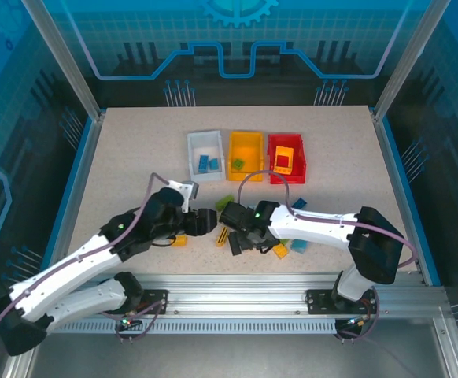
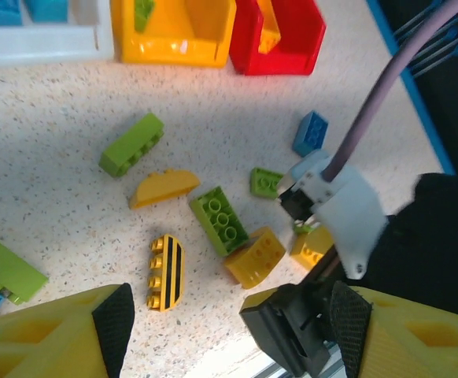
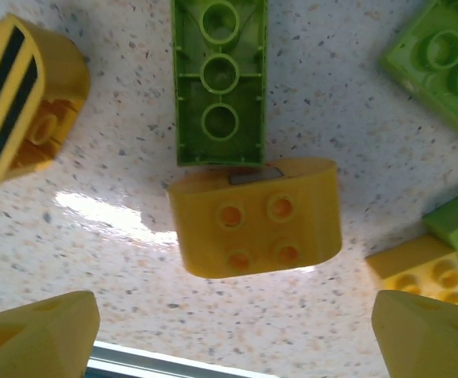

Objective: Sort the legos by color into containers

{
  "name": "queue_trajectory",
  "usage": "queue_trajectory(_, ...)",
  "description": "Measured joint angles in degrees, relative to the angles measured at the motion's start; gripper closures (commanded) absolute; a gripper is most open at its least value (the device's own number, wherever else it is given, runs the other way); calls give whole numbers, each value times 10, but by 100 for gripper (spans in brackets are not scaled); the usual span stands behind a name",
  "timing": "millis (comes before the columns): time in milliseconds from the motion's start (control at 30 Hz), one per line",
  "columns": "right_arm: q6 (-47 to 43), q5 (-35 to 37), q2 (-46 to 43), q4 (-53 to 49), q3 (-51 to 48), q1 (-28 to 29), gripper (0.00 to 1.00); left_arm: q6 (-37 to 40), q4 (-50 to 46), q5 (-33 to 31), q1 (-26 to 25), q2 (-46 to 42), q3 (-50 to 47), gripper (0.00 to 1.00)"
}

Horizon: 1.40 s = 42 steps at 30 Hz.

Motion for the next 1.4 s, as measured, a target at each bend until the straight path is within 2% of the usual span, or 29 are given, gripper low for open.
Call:
queue_trajectory(167,-54,-9,33,13,0,-33,11,-48,-51,-37,0,-73,-3,29)
queue_trajectory(367,-77,-17,71,28,0,-40,18,-84,-103,-53,0,-111,-17,29)
queue_trajectory(667,-81,-16,91,48,1,-47,42,-98,-115,-54,0,-113,-24,29)
queue_trajectory(800,-74,1,54,44,-4,-47,46,-98,-112,-53,0,-112,-24,29)
queue_trajectory(900,-71,15,-24,24,-7,-61,46,-96,-94,-48,0,-98,-24,28)
queue_trajectory(1033,-84,28,-105,10,10,-145,47,-92,-43,-29,0,-38,-14,28)
queue_trajectory(1133,-104,31,-97,14,45,-232,49,-82,7,-12,0,32,6,29)
queue_trajectory(1267,-135,26,-16,28,130,-340,49,-71,68,3,0,121,47,29)
queue_trajectory(1400,-165,25,103,27,258,-396,49,-52,118,12,-2,182,83,29)
